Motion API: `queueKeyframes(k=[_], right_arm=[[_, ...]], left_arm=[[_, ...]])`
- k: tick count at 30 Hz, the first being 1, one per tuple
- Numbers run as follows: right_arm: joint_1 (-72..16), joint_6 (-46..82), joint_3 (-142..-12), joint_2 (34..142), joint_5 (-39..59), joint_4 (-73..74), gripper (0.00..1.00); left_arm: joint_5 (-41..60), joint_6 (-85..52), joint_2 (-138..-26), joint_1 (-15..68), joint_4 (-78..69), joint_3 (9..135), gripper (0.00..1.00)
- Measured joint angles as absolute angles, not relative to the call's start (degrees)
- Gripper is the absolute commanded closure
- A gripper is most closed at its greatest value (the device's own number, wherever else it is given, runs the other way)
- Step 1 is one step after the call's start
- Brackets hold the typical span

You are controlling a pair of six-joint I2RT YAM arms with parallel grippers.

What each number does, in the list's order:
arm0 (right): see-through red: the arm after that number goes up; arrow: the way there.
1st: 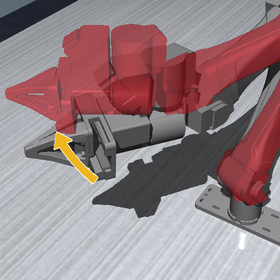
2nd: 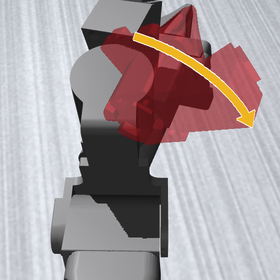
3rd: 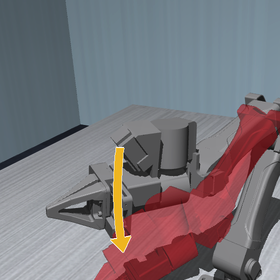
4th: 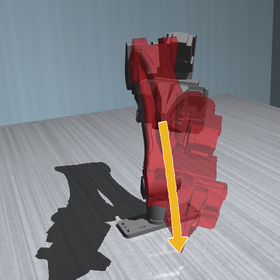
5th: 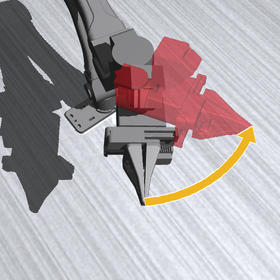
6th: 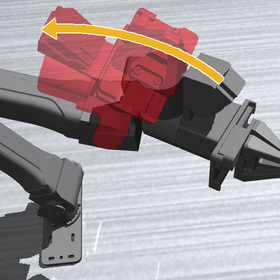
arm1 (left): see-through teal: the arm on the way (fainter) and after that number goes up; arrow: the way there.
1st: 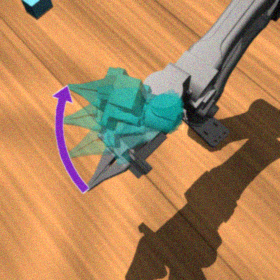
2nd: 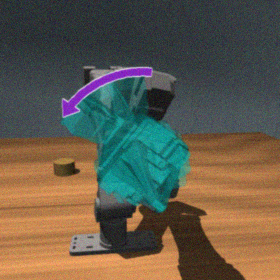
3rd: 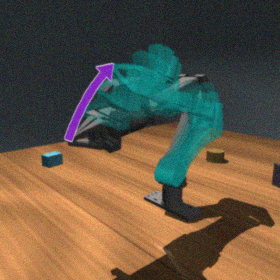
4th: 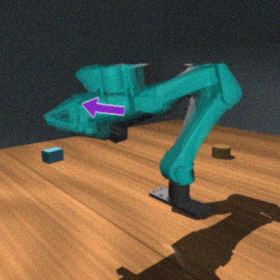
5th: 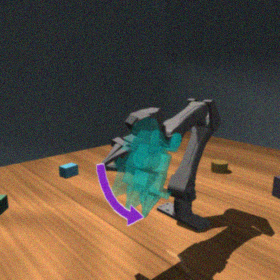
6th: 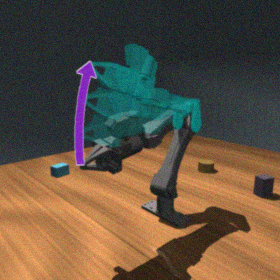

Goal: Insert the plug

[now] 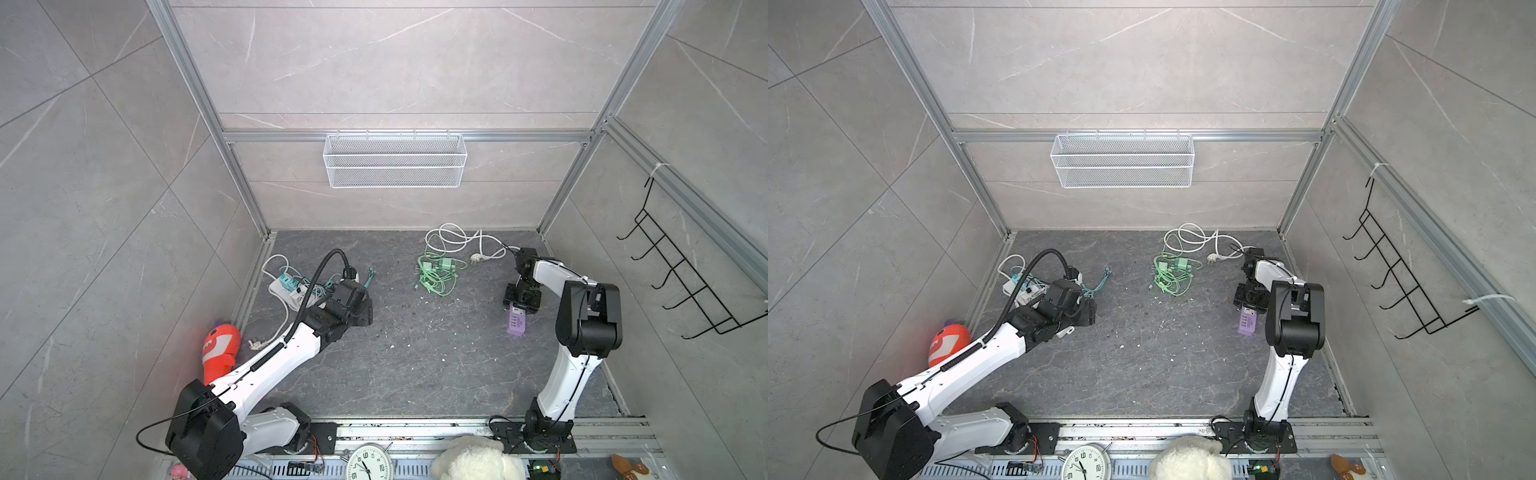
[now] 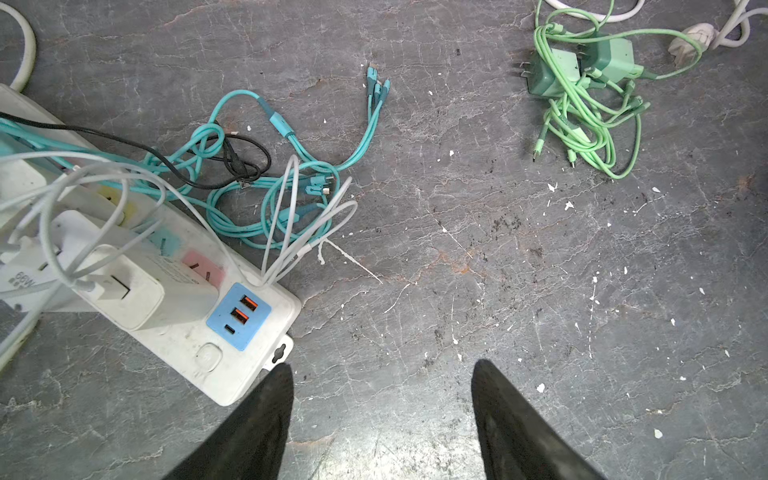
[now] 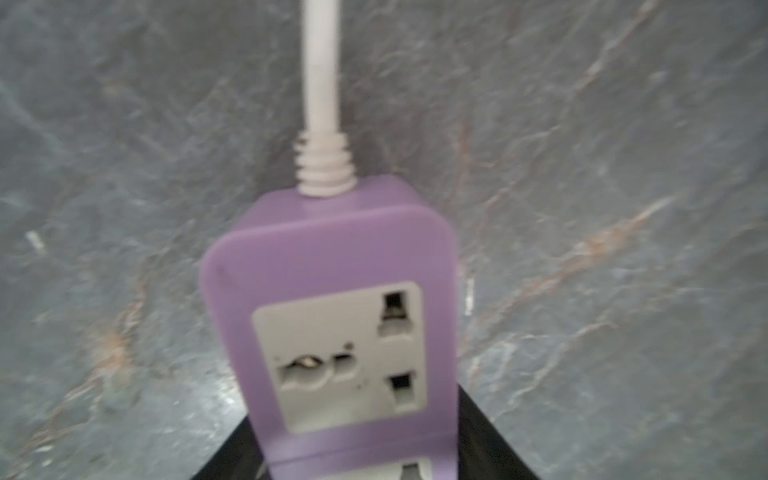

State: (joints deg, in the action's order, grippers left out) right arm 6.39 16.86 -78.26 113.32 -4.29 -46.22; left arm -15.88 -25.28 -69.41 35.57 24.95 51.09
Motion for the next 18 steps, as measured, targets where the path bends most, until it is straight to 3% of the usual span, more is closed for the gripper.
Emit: queueKeyframes(k=[7, 18], right_arm=[[1.48, 22.04, -70.26, 107.53, 1.65, -42.81, 0.46], [-18.87, 41.76, -68.55, 106.83, 2.48, -36.75, 0.46]], left_arm=[[-15.11, -25.61, -69.43, 35.57, 23.86, 50.57, 0.29], [-10.44, -26.13, -71.07, 35.57, 19.38, 49.76, 0.29]])
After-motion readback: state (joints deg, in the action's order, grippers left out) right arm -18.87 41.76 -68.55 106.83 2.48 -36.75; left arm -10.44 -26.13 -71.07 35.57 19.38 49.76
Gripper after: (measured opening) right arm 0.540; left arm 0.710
